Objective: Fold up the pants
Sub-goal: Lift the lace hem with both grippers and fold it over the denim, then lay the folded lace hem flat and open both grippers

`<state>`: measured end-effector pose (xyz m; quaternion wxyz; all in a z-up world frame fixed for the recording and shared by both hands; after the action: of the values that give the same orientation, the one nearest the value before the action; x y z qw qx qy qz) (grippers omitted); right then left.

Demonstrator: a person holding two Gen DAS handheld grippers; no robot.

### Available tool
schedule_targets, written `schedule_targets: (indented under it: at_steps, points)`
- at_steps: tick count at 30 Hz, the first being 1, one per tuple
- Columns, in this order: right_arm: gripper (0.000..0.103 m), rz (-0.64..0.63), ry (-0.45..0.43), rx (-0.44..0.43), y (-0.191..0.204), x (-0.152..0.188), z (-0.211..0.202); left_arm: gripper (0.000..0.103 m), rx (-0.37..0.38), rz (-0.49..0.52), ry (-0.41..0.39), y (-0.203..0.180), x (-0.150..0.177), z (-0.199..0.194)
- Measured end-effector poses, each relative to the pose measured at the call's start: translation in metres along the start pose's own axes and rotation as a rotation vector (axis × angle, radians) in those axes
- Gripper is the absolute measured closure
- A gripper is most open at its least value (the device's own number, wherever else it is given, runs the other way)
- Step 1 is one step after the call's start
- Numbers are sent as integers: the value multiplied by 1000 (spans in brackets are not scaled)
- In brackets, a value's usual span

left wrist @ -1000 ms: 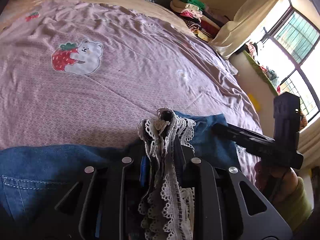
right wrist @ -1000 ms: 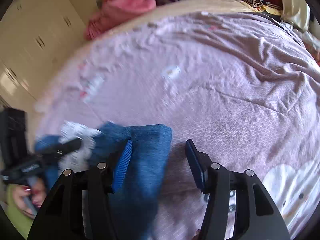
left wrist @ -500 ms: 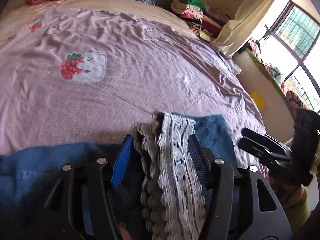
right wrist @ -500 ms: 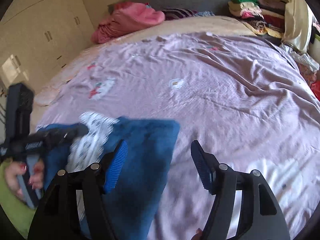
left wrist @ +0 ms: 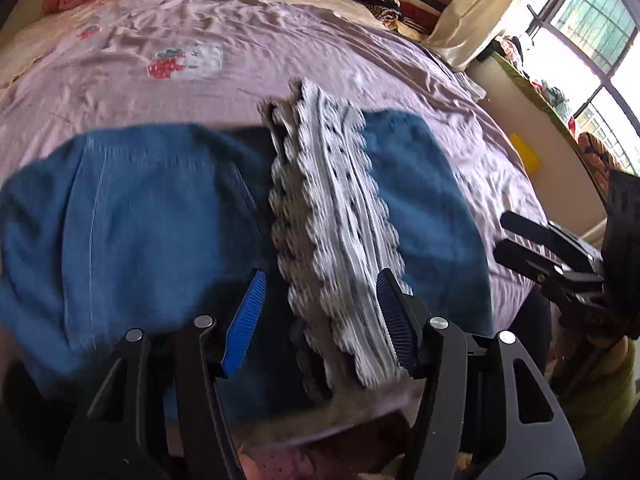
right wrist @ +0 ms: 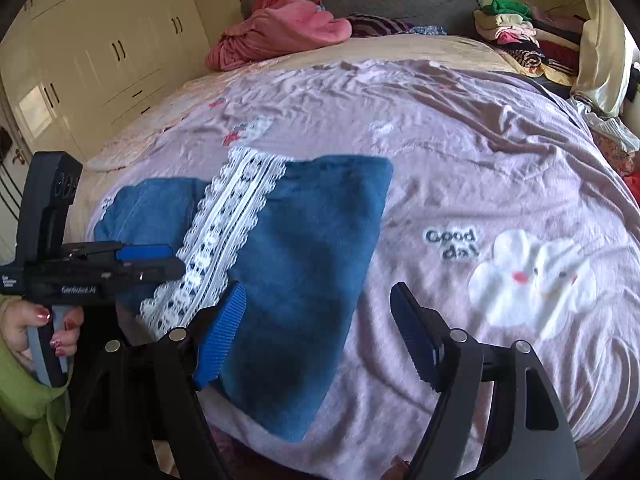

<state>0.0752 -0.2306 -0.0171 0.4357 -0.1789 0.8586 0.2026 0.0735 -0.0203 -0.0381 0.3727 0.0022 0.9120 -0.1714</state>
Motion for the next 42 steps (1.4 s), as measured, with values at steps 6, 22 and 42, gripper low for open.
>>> schedule_targets:
  at_steps: [6,22,42]
  points:
    - [21,-63,22,6,13,18,-2,74,-26,62,65,-11,18,5]
    - [24,-120,-11,-8,30,24,-11,72,-66,77,57,-9,29,1]
    - [53,-184,107,8,38,51,28,70,-57,67,56,-9,30,1]
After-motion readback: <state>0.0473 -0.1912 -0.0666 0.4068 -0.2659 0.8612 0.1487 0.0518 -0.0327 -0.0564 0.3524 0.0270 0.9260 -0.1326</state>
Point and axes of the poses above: each gripper's, at about its wrist camera, not at the fingertips, and z roughly the way its jaws point, y to its left, x to its underside, the point moved 1 cm from there along z, roughly the way its jaws point, and after that the axes turned 14 degrees about -y, right-handed, at the moved point
